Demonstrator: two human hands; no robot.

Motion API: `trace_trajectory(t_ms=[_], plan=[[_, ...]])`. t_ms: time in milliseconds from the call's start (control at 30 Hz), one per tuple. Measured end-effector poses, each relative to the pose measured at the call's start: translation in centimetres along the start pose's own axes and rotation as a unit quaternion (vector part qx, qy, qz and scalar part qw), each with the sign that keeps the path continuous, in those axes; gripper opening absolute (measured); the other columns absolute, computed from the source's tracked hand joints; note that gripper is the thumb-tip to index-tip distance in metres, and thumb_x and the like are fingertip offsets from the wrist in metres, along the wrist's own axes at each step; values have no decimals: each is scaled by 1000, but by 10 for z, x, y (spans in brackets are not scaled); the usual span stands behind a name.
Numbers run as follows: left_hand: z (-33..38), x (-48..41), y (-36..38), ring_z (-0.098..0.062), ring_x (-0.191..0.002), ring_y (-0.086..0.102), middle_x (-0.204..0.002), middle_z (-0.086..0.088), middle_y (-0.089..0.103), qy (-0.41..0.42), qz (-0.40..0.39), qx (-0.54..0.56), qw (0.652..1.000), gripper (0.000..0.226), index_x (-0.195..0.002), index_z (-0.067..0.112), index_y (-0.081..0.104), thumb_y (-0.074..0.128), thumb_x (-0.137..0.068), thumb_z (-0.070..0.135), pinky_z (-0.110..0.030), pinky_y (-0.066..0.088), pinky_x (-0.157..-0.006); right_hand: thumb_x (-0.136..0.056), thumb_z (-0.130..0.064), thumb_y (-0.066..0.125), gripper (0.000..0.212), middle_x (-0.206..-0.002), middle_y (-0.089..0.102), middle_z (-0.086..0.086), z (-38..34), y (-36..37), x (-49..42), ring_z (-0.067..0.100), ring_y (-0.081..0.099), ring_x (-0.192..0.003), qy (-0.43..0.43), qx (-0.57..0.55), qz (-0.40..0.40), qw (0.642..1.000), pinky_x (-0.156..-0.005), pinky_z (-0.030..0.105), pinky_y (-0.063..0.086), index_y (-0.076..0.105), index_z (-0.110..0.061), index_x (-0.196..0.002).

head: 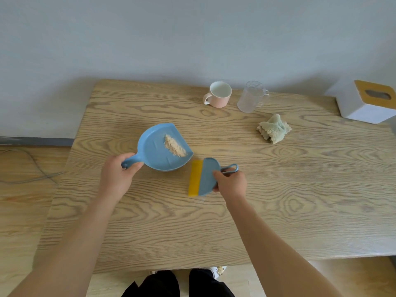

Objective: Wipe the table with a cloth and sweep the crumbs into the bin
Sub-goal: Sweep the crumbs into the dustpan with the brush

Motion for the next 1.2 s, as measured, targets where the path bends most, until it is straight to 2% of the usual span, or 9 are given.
trace_trajectory(t_ms=[100, 300, 433, 500, 667, 867, 1000, 1133, 1200], plan=[[5, 2, 4, -16, -93, 56, -108, 0, 63, -6, 5, 7, 1000, 34, -117, 13, 63, 68, -84, 22, -28, 39, -80, -76, -15, 66, 18, -63, 66, 13, -1, -32, -10, 27, 66, -61, 3, 38, 82, 996, -60, 40, 56, 61, -4, -63], [3, 6, 10, -17, -95, 55, -112, -1, 60, -12, -2, 3, 1000, 36, -118, 16, 63, 68, -84, 24, -28, 39, -80, -77, -15, 66, 6, -66, 64, 7, -34, -64, -23, 19, 59, -60, -91, -39, 76, 992, -56, 34, 51, 66, -11, -72], [6, 11, 8, -14, -91, 54, -105, 3, 59, 1, -3, -9, 1000, 35, -118, 12, 63, 68, -84, 19, -25, 37, -78, -85, -24, 60, 15, -76, 66, 0, -49, -51, -35, 19, 57, -73, -296, 196, 110, 928, -55, 30, 42, 72, -24, -94], [5, 13, 7, -14, -90, 55, -103, 3, 61, 1, -9, -11, 1000, 34, -117, 12, 63, 68, -84, 19, -23, 37, -75, -88, -22, 59, 20, -88, 68, -4, -40, -45, -39, 18, 57, -84, -348, 280, 85, 891, -57, 29, 42, 71, -28, -103], [-1, 14, 4, -15, -93, 56, -106, 1, 63, 5, -27, -17, 999, 33, -116, 12, 64, 68, -84, 19, -26, 39, -77, -89, -25, 56, 30, -92, 68, -3, -8, -41, -27, 19, 60, -79, -279, 440, -27, 853, -64, 30, 49, 64, -39, -115], [-5, 11, 0, -17, -93, 56, -103, 4, 60, 7, -65, -20, 998, 31, -113, 14, 65, 69, -83, 19, -29, 40, -79, -89, -30, 53, 21, -77, 69, -4, -5, -44, 18, 19, 60, -70, -292, 437, -117, 843, -58, 28, 43, 71, -34, -100], [-14, 3, -7, -12, -92, 58, -105, 4, 63, 13, -134, -29, 990, 25, -102, 29, 66, 73, -80, 21, -27, 42, -78, -88, -29, 53, 17, -63, 62, 1, -15, -53, 16, 23, 55, -61, -251, 352, -21, 902, -47, 27, 35, 70, -30, -90], [-11, 2, -15, -7, -89, 56, -99, 9, 62, 60, -209, -77, 973, 29, -87, 44, 61, 75, -78, 20, -23, 40, -75, -91, -29, 52, 30, -51, 40, -5, -15, -58, 13, 20, 41, -52, -249, 367, 143, 885, -42, 25, 19, 46, -15, -65], [-10, 3, -14, -11, -87, 55, -95, 7, 57, 85, -225, -113, 964, 26, -89, 41, 61, 74, -79, 20, -25, 40, -75, -91, -24, 52, 29, -54, 40, -5, -9, -54, 13, 18, 41, -52, -258, 372, 162, 877, -43, 25, 19, 44, -14, -65]])
Point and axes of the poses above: each hand's wrist, its own x-axis away from the middle knuckle, its own y-axis out of the palm, z = x × y, the point moved 1 cm from there along -x, towards the middle knuckle
